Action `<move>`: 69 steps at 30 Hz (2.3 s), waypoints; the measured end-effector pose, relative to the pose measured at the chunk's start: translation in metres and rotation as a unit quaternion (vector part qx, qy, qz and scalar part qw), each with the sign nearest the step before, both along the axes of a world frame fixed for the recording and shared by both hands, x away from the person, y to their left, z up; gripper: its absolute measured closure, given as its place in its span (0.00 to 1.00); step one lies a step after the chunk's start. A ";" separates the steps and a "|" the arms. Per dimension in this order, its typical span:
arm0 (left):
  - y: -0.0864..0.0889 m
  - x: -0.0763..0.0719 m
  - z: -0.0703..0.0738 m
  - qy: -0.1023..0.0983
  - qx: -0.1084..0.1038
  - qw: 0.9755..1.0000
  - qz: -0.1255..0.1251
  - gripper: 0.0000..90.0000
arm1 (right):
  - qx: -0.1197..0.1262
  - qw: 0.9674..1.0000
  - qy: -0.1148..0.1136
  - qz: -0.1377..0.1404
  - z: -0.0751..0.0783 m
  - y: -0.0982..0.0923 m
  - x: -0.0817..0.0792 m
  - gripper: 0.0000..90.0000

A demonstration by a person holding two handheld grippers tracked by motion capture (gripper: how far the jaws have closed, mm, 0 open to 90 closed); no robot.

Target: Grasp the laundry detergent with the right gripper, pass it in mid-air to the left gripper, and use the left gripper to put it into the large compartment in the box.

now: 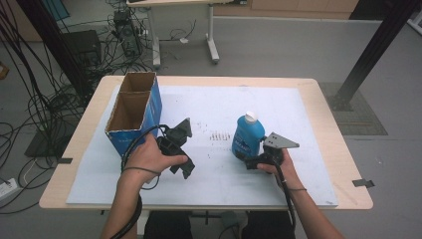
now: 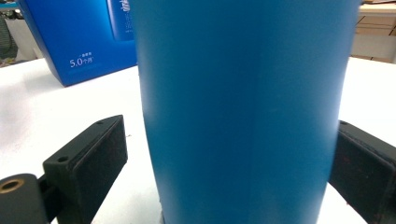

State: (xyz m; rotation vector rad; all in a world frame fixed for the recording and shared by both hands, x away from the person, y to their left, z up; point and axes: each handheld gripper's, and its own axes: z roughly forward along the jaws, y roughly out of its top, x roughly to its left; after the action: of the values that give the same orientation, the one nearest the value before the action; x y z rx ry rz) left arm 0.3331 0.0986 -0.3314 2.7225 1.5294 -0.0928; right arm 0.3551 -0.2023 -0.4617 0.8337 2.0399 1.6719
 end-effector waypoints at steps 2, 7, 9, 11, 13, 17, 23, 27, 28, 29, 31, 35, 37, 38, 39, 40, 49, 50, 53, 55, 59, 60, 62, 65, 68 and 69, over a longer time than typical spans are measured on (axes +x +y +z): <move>0.000 0.000 0.000 0.000 0.000 1.000 0.000 0.09 | -0.001 1.000 0.000 0.000 0.000 0.000 0.000 0.05; 0.000 -0.001 0.000 0.000 -0.001 1.000 0.001 0.09 | 0.000 1.000 -0.001 -0.001 0.000 0.000 0.000 0.05; 0.001 -0.001 0.000 0.002 0.000 1.000 -0.002 0.09 | 0.000 1.000 -0.001 0.000 0.001 0.001 0.000 0.05; 0.001 -0.001 0.000 0.001 0.001 1.000 -0.002 0.09 | 0.000 1.000 -0.001 -0.001 0.001 0.001 0.000 0.05; 0.001 -0.001 0.000 0.000 0.001 1.000 -0.002 0.09 | 0.001 1.000 -0.001 -0.001 0.001 0.001 0.000 0.05; 0.001 -0.001 0.001 0.000 0.000 1.000 -0.001 0.09 | 0.001 1.000 -0.002 -0.002 0.001 0.002 0.000 0.06; 0.001 -0.001 0.001 -0.001 0.001 1.000 -0.002 0.09 | 0.001 1.000 -0.001 -0.002 0.001 0.003 0.000 0.06; 0.000 -0.001 0.000 0.001 0.000 1.000 -0.002 0.09 | 0.002 1.000 0.000 -0.004 0.001 0.003 0.001 0.07; 0.000 -0.001 0.000 0.001 0.000 1.000 -0.002 0.09 | 0.002 1.000 0.000 -0.004 0.001 0.003 0.001 0.08; 0.000 -0.001 0.000 0.001 -0.001 1.000 -0.002 0.09 | 0.003 1.000 0.001 -0.005 0.001 0.003 0.001 0.09; 0.001 -0.001 0.000 0.001 0.000 1.000 -0.002 0.09 | 0.004 1.000 0.002 -0.005 0.000 0.003 0.001 0.11; 0.001 -0.002 0.001 0.001 0.001 1.000 -0.002 0.09 | 0.005 1.000 0.004 -0.005 0.000 0.002 0.001 0.16; 0.000 -0.002 0.001 0.000 0.000 1.000 -0.002 0.09 | 0.006 1.000 0.006 -0.006 0.000 0.003 0.001 0.18; 0.000 -0.002 0.002 0.001 0.001 1.000 -0.003 0.09 | 0.006 1.000 0.006 -0.007 0.000 0.003 0.001 0.19; 0.000 -0.002 0.002 0.000 0.001 1.000 -0.003 0.09 | 0.006 1.000 0.006 -0.008 0.000 0.003 0.001 0.22; 0.000 -0.002 0.002 -0.001 0.000 1.000 -0.002 0.09 | 0.008 1.000 0.007 -0.008 0.000 0.002 0.001 0.23; -0.001 -0.002 0.002 0.000 0.000 1.000 -0.004 0.09 | 0.010 1.000 0.011 -0.005 -0.001 0.001 0.002 0.40; -0.001 -0.002 0.002 0.000 0.000 1.000 -0.004 0.09 | 0.011 1.000 0.012 -0.006 -0.001 0.001 0.002 0.41; -0.001 -0.002 0.001 0.000 0.001 1.000 -0.004 0.09 | 0.009 1.000 0.010 -0.007 -0.001 0.000 0.002 0.43; -0.001 -0.002 0.002 0.000 0.001 1.000 -0.004 0.09 | 0.006 1.000 0.008 -0.007 0.000 0.000 0.002 0.44; -0.001 -0.001 0.002 -0.001 0.000 1.000 -0.004 0.09 | 0.002 1.000 0.003 -0.004 0.000 0.000 0.002 0.45; -0.001 -0.001 0.002 -0.001 0.000 1.000 -0.004 0.09 | 0.002 1.000 0.003 -0.004 0.000 0.000 0.002 0.45; -0.002 -0.001 0.002 -0.002 -0.001 1.000 -0.003 0.09 | 0.001 1.000 0.000 -0.003 -0.001 0.000 0.002 0.45; -0.002 -0.001 0.002 -0.001 0.000 1.000 -0.005 0.09 | 0.000 1.000 -0.002 -0.003 -0.001 0.000 0.002 0.45; -0.002 -0.001 0.002 -0.001 -0.001 1.000 -0.005 0.09 | -0.001 1.000 -0.005 -0.003 -0.001 0.000 0.002 0.45; -0.002 -0.001 0.002 -0.002 -0.001 1.000 -0.004 0.09 | -0.001 1.000 -0.006 -0.003 -0.001 0.000 0.001 0.45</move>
State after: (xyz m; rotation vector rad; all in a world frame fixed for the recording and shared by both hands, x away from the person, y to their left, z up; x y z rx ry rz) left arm 0.3316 0.0967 -0.3293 2.7260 1.5172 -0.0894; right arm 0.3565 -0.2022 -0.4627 0.8268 2.0290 1.6683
